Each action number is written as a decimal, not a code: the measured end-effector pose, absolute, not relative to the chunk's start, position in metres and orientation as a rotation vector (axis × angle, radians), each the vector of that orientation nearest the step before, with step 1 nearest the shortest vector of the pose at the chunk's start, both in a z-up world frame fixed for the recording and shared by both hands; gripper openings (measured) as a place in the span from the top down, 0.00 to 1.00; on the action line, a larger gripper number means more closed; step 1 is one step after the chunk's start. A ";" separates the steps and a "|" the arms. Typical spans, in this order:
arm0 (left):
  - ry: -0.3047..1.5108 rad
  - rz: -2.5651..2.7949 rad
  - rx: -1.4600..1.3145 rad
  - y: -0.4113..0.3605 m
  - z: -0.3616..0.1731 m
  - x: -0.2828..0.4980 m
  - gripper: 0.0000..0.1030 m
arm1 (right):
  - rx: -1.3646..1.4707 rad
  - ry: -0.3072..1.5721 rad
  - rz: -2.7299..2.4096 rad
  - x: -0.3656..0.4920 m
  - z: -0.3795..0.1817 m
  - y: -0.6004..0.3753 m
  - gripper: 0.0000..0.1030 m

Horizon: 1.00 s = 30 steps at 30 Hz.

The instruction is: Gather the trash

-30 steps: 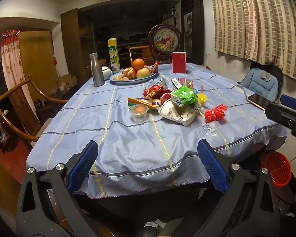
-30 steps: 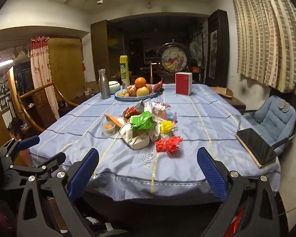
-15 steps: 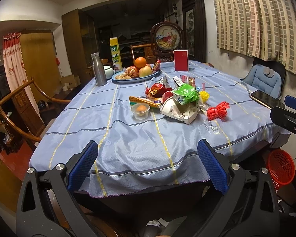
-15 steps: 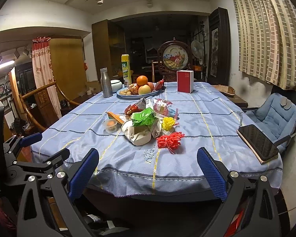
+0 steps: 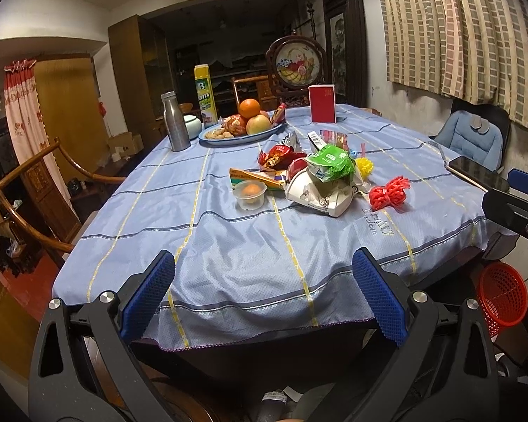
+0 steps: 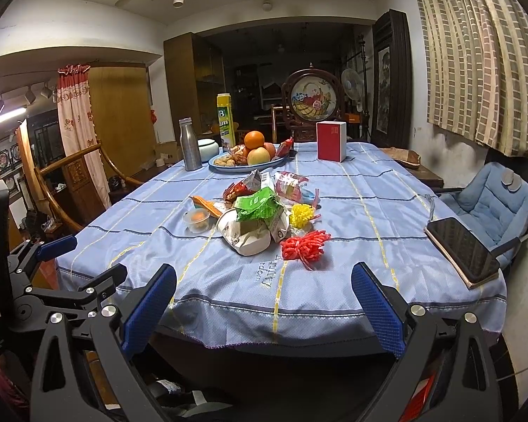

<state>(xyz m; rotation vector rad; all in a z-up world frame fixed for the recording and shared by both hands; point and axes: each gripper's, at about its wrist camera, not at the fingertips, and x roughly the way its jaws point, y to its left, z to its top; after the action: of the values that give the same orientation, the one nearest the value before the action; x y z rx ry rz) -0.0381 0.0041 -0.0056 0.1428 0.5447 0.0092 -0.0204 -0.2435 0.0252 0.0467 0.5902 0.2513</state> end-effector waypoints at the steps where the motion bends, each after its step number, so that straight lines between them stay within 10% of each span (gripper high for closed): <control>1: 0.545 0.010 0.144 0.004 -0.006 -0.038 0.07 | 0.047 0.591 0.251 -0.021 0.024 -0.243 0.06; 30: 0.561 0.017 0.146 0.007 -0.013 -0.034 0.07 | 0.060 0.610 0.255 -0.023 0.003 -0.233 0.06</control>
<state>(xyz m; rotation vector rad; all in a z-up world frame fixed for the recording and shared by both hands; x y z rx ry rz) -0.0340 0.0073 -0.0135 0.1458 0.5611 0.0168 -0.0234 -0.2332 0.0035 0.0600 0.6097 0.2553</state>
